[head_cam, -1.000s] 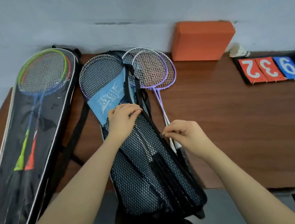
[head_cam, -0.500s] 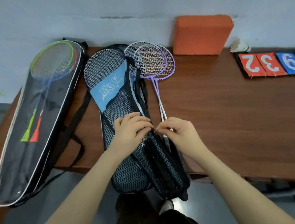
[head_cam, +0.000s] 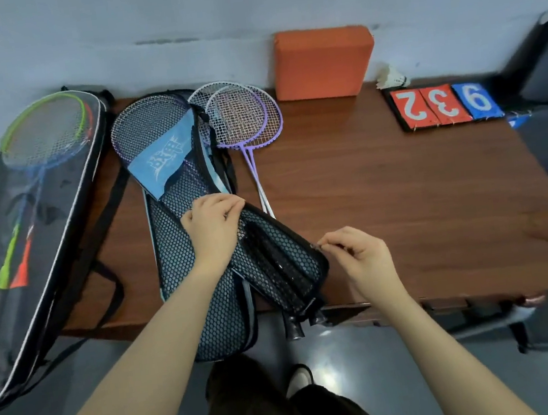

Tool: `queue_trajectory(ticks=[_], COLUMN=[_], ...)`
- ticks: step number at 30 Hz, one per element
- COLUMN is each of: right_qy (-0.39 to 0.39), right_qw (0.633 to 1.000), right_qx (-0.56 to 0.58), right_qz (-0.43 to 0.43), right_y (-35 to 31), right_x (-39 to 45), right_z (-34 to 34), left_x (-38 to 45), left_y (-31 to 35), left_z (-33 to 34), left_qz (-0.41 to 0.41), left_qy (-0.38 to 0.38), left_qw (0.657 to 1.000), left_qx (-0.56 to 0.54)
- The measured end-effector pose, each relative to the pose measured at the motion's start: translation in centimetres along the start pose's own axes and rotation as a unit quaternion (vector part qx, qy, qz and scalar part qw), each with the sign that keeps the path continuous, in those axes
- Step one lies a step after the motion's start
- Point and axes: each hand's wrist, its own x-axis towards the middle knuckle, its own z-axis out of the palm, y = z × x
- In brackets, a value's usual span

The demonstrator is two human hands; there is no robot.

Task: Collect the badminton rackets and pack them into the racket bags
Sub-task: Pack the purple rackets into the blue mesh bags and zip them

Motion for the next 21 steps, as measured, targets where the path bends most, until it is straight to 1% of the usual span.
queue_trajectory(ticks=[2, 3, 4, 6, 7, 8, 10, 13, 16, 18, 21], right_qy=[0.015, 0.021, 0.026, 0.030, 0.029, 0.028, 0.030, 0.042, 0.048, 0.048, 0.036], right_qw=[1.000, 1.000, 1.000, 0.999, 0.999, 0.999, 0.999, 0.999, 0.997, 0.994, 0.986], right_qx=[0.001, 0.005, 0.008, 0.015, 0.018, 0.019, 0.009, -0.010, -0.050, -0.098, -0.159], right_qz=[0.011, 0.011, 0.010, 0.011, 0.013, 0.013, 0.011, 0.015, 0.014, -0.007, -0.024], right_y=[0.3, 0.4, 0.4, 0.4, 0.3, 0.4, 0.6, 1.3, 2.1, 2.6, 3.4], right_x=[-0.5, -0.5, -0.5, -0.2, -0.1, -0.1, -0.4, -1.1, -1.9, -2.4, -3.0], right_z=[-0.4, -0.5, -0.6, -0.8, -0.8, -0.9, -1.0, -1.5, -1.8, -1.8, -1.6], left_x=[-0.3, -0.7, -1.2, -2.9, -3.7, -4.2, -4.2, -3.4, -2.7, -2.5, -2.4], left_y=[0.5, 0.8, 1.1, 1.8, 2.0, 2.2, 2.6, 3.0, 4.5, 5.5, 6.2], left_z=[0.6, 0.8, 1.0, 1.6, 1.9, 2.1, 2.3, 2.6, 3.0, 3.6, 4.5], left_qz=[0.037, 0.081, 0.145, 0.278, 0.308, 0.304, 0.261, 0.216, 0.158, 0.129, 0.107], left_qy=[-0.025, -0.049, -0.080, -0.136, -0.143, -0.136, -0.099, -0.051, -0.041, -0.035, -0.040], left_qw=[0.998, 0.994, 0.984, 0.948, 0.938, 0.942, 0.960, 0.975, 0.986, 0.991, 0.993], left_qx=[0.041, 0.056, 0.065, 0.072, 0.066, 0.050, 0.015, 0.005, -0.012, -0.028, -0.037])
